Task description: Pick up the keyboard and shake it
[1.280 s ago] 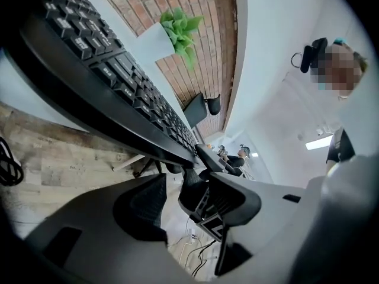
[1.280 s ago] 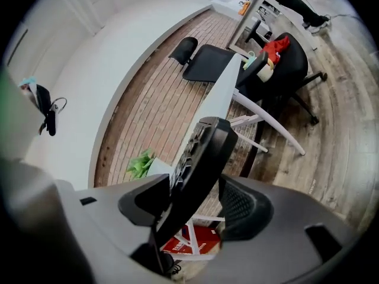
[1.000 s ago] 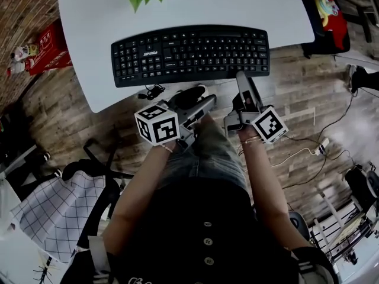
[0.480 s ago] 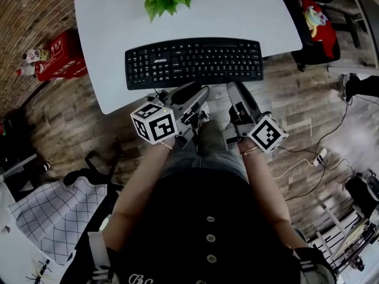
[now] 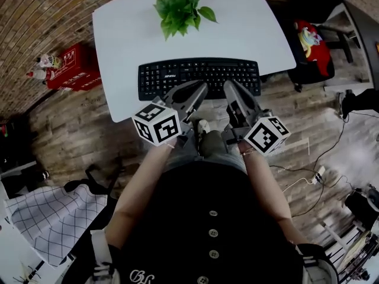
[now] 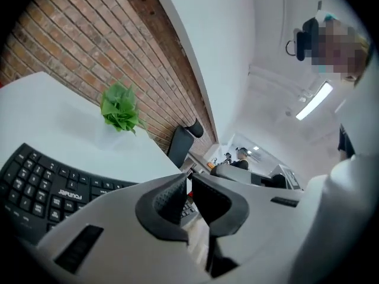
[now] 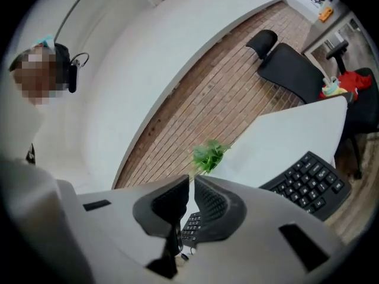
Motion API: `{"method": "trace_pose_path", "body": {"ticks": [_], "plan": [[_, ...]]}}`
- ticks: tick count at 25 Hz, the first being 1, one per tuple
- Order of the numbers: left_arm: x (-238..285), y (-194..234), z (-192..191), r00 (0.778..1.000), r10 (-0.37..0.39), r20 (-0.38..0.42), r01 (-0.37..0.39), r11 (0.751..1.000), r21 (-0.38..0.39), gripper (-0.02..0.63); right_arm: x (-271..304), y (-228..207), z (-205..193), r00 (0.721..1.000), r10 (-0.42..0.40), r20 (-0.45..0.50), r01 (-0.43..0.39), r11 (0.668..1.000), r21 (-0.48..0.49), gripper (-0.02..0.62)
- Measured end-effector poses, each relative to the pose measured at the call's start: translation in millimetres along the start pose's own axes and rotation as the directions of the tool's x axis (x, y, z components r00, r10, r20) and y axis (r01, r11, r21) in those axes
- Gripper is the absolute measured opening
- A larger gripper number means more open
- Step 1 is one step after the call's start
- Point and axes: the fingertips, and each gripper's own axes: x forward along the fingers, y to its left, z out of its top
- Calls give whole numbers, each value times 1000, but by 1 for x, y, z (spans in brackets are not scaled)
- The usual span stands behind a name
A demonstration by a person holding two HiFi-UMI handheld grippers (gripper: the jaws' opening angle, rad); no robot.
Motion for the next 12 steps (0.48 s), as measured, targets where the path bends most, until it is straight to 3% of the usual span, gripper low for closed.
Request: {"method": "trace_pose_path", "body": {"ticks": [12], "plan": [[-13,6,45,995,70,75,-77,993,91,20,30,35,11,996,72,-45,-77,990,-118,31]]}}
